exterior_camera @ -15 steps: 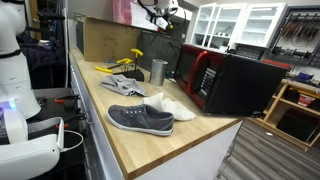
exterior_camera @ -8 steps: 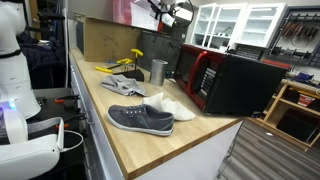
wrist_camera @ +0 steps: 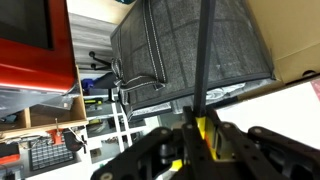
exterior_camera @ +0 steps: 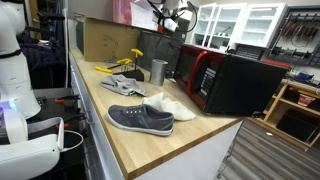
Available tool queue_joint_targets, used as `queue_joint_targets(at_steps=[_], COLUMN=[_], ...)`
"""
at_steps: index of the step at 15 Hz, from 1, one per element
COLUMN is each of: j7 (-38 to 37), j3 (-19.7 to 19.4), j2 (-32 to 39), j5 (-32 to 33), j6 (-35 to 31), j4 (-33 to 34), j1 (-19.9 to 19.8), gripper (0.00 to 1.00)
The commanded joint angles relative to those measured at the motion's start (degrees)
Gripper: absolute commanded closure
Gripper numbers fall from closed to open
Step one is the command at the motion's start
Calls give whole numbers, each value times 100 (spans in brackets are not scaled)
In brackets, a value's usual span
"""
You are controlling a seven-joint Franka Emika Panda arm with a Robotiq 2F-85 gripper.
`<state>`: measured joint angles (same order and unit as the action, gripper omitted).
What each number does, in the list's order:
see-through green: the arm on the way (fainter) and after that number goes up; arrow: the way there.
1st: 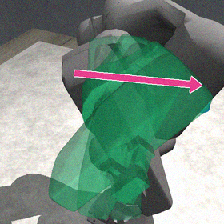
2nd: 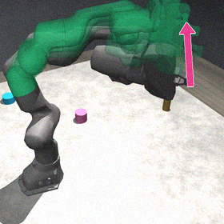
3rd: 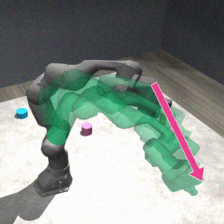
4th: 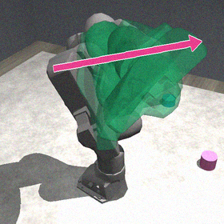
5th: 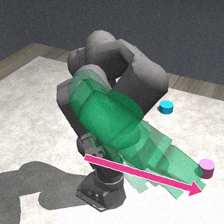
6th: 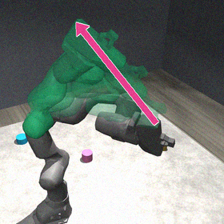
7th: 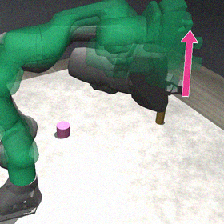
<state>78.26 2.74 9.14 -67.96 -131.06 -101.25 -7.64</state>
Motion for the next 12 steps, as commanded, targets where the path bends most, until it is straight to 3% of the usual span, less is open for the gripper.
queue_joint_targets(at_steps=[1,12], j7=[1163,1452], j3=[-110,-380], j2=[4,241], j5=[-541,-408], j6=[-89,111], j4=[-93,-257], j1=[60,-29], gripper=[96,96])
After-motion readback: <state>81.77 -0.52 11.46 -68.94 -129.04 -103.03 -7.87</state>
